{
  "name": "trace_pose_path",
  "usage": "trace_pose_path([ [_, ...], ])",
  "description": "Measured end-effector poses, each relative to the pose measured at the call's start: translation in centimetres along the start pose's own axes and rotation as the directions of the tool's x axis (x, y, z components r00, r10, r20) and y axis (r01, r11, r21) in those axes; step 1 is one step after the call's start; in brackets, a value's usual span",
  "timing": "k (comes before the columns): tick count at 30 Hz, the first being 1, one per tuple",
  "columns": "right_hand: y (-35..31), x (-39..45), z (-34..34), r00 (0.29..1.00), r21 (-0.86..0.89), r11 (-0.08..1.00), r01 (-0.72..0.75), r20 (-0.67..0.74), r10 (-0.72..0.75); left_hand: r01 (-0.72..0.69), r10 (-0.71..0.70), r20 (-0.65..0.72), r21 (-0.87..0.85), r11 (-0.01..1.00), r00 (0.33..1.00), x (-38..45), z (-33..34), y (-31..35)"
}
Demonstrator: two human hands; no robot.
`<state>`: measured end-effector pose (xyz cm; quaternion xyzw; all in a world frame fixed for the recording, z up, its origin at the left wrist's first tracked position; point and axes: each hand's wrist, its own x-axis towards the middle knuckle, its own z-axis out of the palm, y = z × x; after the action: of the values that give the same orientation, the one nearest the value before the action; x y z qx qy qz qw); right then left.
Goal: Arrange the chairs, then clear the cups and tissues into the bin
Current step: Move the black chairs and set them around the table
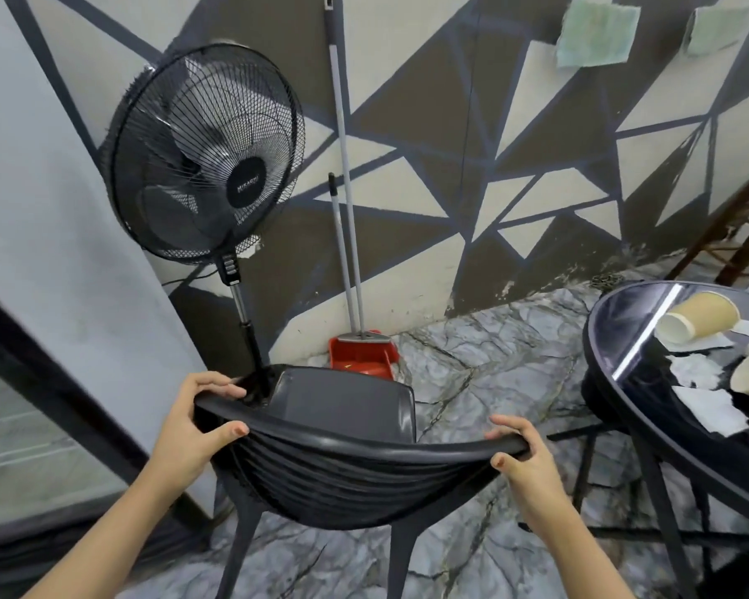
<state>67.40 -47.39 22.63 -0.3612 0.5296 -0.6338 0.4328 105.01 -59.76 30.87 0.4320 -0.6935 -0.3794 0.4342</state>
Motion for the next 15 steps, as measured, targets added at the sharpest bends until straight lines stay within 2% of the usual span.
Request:
trace_pose_path([
  [5,-0.8,2.0,0.5,1.000,-0.022,1.000,-0.009,0.016,0.009,-0.049,0.050,-0.069,0.019,0.999,0.996,-0.3,0.0,0.2],
  [9,-1.6,2.8,1.8,1.000,0.044,0.999,0.002,-0.009,-0.001,-0.041,0.037,-0.111,-0.039,0.998,0.993,1.3,-0.4,-0.8],
  [15,-1.5,3.5,5.3,0.980,0.106,0.994,0.032,-0.197,-0.011,-0.099,0.092,-0.075,-0.093,0.991,0.993,7.6,-2.2,-1.8],
])
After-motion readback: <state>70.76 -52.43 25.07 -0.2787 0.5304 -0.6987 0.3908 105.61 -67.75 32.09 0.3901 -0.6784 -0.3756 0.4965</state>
